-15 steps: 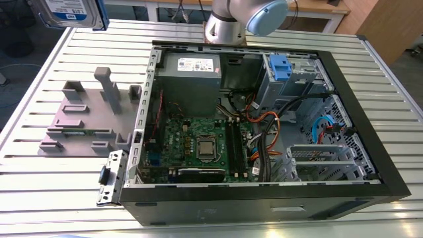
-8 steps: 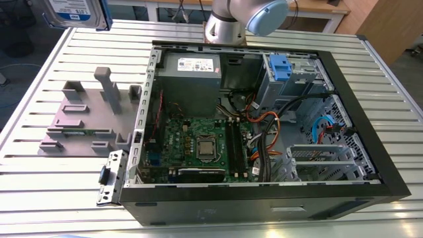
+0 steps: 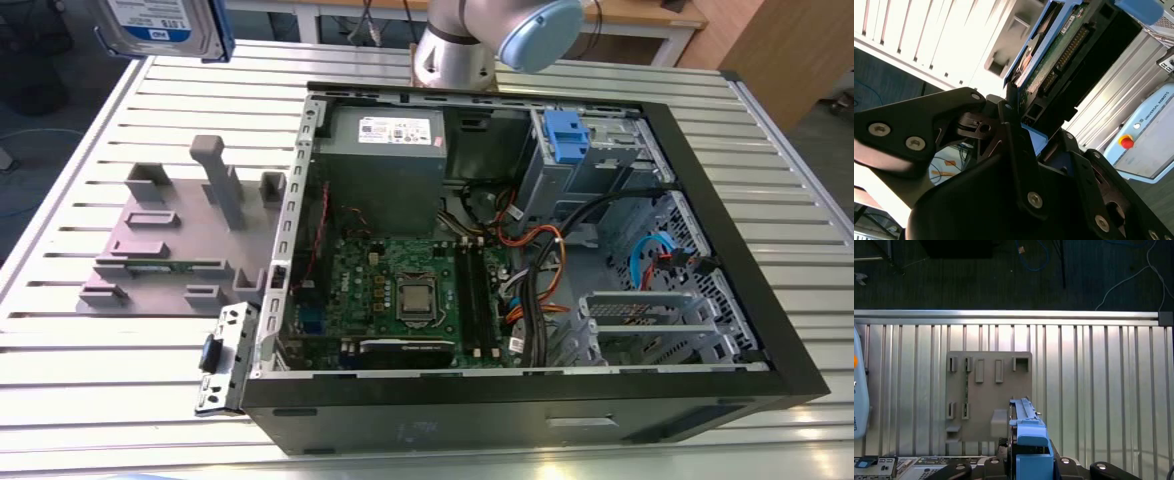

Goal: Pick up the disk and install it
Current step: 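Pick up the disk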

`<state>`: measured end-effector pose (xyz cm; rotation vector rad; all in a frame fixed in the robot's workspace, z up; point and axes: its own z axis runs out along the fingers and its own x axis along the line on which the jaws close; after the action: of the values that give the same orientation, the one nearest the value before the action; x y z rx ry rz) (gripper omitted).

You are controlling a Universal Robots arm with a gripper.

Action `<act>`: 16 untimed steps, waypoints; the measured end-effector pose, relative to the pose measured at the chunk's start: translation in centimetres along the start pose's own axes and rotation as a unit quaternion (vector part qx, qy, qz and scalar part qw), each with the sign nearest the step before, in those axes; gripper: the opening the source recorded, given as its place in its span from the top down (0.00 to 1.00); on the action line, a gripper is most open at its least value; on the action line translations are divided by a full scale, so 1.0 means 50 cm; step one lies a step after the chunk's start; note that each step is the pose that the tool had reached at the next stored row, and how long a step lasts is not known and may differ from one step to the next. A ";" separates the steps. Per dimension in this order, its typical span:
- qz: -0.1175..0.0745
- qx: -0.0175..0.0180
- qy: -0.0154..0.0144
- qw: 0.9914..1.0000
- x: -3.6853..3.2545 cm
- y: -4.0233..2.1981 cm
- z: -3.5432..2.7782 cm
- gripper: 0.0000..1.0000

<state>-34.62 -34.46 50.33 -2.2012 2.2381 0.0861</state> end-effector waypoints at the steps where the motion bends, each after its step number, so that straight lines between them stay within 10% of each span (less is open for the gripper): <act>1: 0.000 0.000 0.000 1.000 0.000 -0.002 0.000 0.63; 16: 0.000 0.000 0.000 1.000 0.000 -0.026 -0.001 0.63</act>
<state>-33.30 -34.46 50.32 -2.2011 2.2382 0.0861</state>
